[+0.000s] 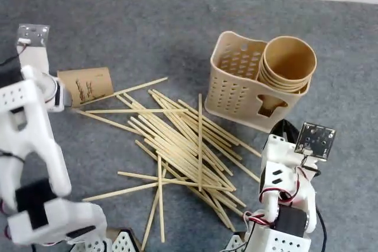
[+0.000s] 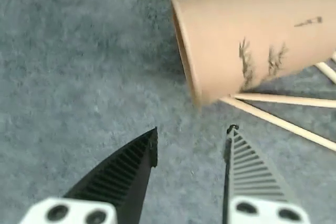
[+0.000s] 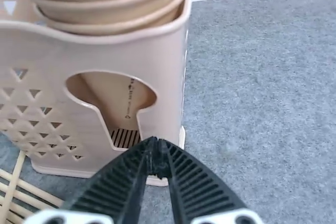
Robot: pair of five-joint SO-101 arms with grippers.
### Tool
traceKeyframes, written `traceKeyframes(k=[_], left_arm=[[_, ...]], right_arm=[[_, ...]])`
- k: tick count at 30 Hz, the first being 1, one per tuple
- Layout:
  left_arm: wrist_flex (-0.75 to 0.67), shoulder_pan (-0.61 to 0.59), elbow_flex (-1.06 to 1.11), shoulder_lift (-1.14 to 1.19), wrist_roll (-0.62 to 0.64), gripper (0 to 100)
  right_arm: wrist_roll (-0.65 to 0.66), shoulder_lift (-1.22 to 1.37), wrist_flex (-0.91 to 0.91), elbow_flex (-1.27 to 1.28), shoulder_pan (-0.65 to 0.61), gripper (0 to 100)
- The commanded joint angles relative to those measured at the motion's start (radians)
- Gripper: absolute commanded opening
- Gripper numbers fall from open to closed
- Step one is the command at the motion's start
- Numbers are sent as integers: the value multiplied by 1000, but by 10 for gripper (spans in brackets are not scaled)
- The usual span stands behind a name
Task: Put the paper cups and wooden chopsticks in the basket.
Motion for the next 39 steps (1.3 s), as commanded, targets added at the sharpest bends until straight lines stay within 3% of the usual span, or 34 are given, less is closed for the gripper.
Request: traceKeyframes(k=[1, 9, 34, 39], left_arm=[[-15, 22, -168, 139, -87, 207], [-8, 96, -320, 361, -161, 207], [28, 375, -351, 331, -155, 143], [34, 409, -449, 335, -81, 146]], right_arm=[[14, -8, -22, -5, -10, 7], [15, -8, -24, 18, -10, 7], [15, -8, -24, 15, -12, 7], [17, -8, -24, 15, -12, 7]])
